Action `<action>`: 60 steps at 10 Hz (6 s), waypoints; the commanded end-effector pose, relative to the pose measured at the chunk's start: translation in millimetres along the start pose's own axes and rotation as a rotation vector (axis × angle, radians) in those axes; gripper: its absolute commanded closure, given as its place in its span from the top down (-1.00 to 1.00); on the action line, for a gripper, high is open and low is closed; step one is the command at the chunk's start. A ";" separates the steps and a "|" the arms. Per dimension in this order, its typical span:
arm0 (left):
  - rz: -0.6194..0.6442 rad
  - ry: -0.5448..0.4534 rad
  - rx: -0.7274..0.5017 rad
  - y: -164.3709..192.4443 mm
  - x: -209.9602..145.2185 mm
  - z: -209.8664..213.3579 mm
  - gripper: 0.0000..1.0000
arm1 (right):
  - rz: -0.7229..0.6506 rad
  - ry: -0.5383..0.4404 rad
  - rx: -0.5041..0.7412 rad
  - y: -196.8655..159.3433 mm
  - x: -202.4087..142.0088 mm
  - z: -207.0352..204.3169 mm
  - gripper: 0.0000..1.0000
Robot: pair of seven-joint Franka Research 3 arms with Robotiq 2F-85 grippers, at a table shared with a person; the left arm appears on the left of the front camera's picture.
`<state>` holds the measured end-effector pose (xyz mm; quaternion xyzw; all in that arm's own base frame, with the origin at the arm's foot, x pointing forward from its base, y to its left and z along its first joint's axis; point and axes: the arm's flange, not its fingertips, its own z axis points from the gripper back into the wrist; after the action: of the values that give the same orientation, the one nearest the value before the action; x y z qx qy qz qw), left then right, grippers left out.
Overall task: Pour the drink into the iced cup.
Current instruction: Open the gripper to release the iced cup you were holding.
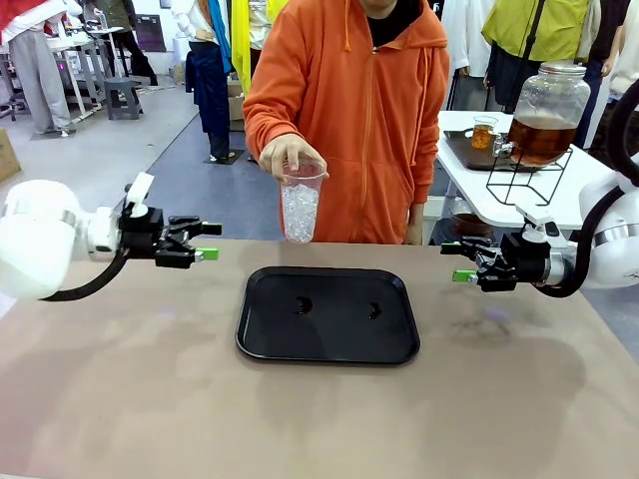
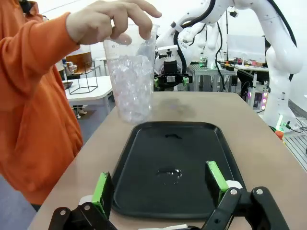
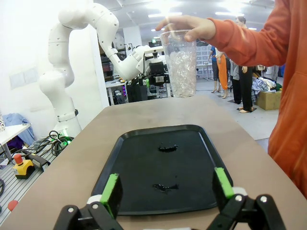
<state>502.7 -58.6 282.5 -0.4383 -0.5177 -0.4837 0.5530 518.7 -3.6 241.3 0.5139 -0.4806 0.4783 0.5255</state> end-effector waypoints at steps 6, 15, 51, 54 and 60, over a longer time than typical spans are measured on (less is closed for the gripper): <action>0.007 -0.008 0.009 -6.8 -15.2 16.0 1.00 | 0.006 -0.005 -0.001 -0.5 2.7 -0.7 1.00; 0.007 -0.008 0.009 -6.8 -15.2 16.0 1.00 | 0.006 -0.005 -0.001 -0.5 2.7 -0.7 1.00; 0.007 -0.008 0.009 -6.8 -15.2 16.0 1.00 | 0.006 -0.005 -0.001 -0.5 2.7 -0.7 1.00; 0.007 -0.008 0.009 -6.8 -15.2 16.0 1.00 | 0.006 -0.005 -0.001 -0.5 2.7 -0.7 1.00; 0.007 -0.008 0.009 -6.8 -15.2 16.0 1.00 | 0.006 -0.005 -0.001 -0.5 2.7 -0.7 1.00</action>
<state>494.4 -40.8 263.7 -0.4416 -0.5177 -0.4795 0.5541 518.7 -3.6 241.3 0.5139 -0.4806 0.4783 0.5255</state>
